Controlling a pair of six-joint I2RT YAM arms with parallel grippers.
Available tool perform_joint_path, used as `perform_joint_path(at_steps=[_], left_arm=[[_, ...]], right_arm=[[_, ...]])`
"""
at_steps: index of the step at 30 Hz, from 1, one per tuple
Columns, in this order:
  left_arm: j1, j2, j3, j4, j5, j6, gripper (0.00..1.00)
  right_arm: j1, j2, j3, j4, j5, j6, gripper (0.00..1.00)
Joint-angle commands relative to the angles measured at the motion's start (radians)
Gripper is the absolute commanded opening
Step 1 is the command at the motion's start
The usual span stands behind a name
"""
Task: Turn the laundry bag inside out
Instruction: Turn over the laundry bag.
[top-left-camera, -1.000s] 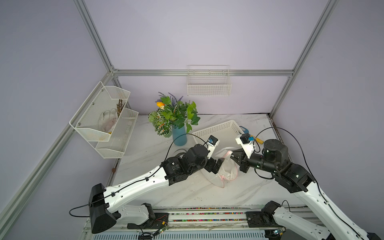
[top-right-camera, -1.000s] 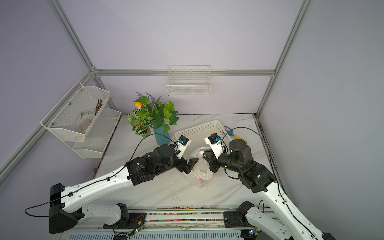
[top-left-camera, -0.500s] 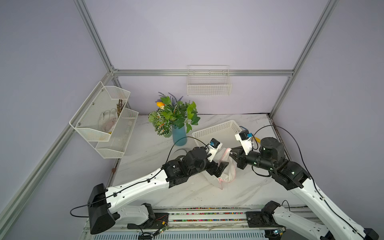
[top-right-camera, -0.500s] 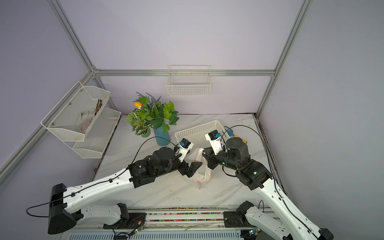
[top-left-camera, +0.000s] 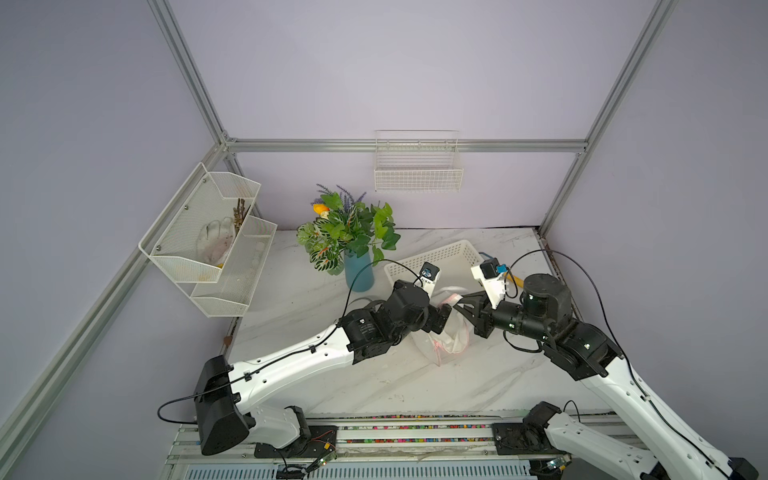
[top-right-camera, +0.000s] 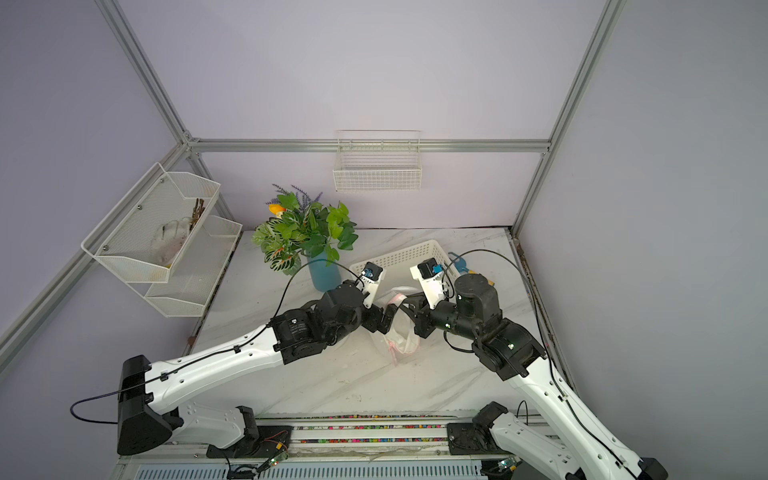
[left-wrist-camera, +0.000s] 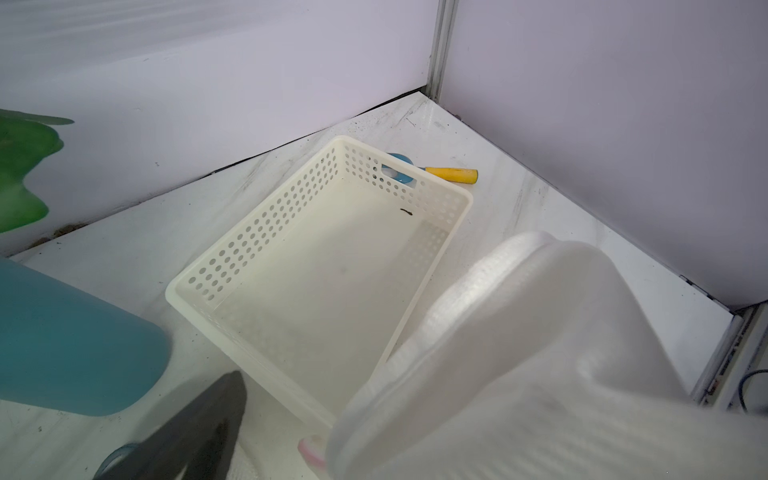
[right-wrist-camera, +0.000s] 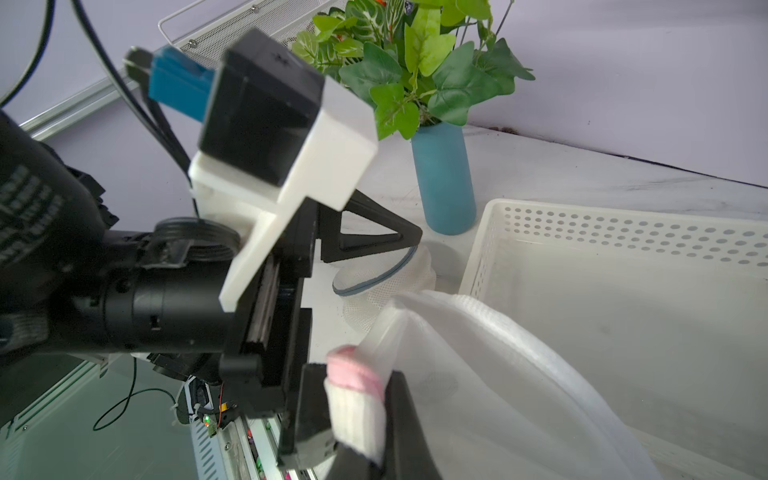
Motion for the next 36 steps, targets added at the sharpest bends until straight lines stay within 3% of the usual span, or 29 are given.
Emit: perform_joint_path(at_steps=[1, 11, 15, 22, 27, 36], left_arm=[[0.008, -0.015, 0.008, 0.012, -0.016, 0.04, 1.0], [0.14, -0.075, -0.131, 0.176, 0.487, 0.077, 0.96], [0.183, -0.079, -0.149, 0.2, 0.649, 0.08, 0.88], [0.202, -0.079, -0.15, 0.216, 0.755, 0.063, 0.65], [0.202, -0.092, -0.169, 0.257, 0.795, 0.054, 0.45], [0.202, -0.098, -0.168, 0.283, 0.85, 0.023, 0.18]], right_arm=[[0.004, -0.038, 0.019, 0.032, -0.022, -0.067, 0.0], [0.004, -0.071, -0.023, 0.034, -0.102, -0.436, 0.0], [0.004, -0.093, -0.066, 0.097, -0.143, -0.476, 0.0], [0.003, -0.095, -0.085, 0.15, -0.124, -0.451, 0.0], [0.004, -0.109, -0.1, 0.17, -0.036, -0.403, 0.0], [0.004, -0.124, -0.096, 0.148, 0.118, -0.318, 0.0]])
